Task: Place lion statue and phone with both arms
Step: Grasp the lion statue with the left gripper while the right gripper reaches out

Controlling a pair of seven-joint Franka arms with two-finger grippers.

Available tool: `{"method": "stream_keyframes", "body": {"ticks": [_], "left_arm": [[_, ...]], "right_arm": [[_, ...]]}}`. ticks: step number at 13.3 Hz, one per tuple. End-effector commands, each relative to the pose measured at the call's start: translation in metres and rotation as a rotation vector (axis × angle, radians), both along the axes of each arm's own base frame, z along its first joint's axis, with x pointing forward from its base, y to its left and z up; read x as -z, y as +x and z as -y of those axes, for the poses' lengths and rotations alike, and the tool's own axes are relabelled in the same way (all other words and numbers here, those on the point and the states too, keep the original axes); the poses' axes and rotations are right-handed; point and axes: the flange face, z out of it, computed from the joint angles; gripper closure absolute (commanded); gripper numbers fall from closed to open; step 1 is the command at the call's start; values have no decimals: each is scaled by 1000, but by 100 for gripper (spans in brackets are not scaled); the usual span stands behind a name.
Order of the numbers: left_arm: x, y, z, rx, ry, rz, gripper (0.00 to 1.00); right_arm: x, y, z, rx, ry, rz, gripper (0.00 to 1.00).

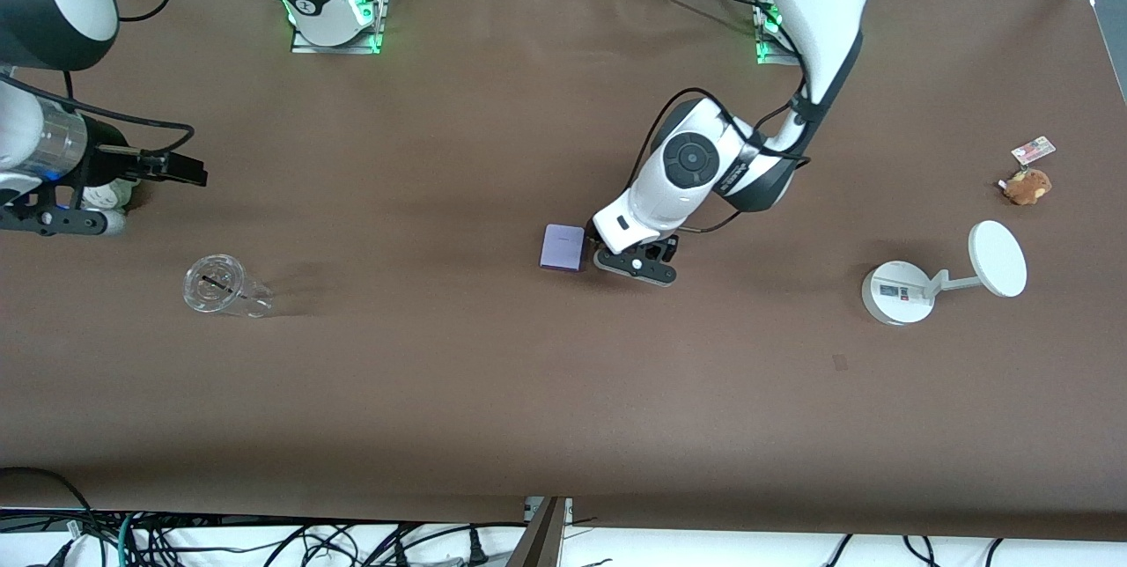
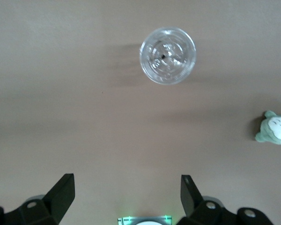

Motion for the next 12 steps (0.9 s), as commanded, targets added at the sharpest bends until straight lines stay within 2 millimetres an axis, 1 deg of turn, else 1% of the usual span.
{"method": "stream_keyframes", "body": {"ticks": [1,2,3,4,5,6,7,8,10,11,12], "left_arm": [[19,-4,4,28,30,32,0],[25,-4,3,28,34,25,0],[25,-5,4,31,35,26,5],[26,-6,5,33,35,24,29],[25,-5,5,33,34,26,46],[22,-5,6,41,33,28,66],[20,-4,4,49,36,29,82],[17,-4,4,56,39,27,90],[19,-7,6,59,46,14,98],[17,-5,3,54,49,13,100],[-1,-3,-3,50,67,2,100]], "right_arm": [[11,13,-24,-8,11,21,0],[18,16,-31,3,8,21,0],[24,19,-36,33,1,24,0],[30,23,-51,45,-4,37,0],[36,26,-69,49,-9,49,0],[45,29,-87,64,-14,67,0],[53,33,-102,84,-18,81,0],[65,36,-119,90,-21,93,0],[87,39,-148,86,-24,102,0],[97,38,-164,85,-28,100,0],[107,38,-181,97,-32,108,0]]}}
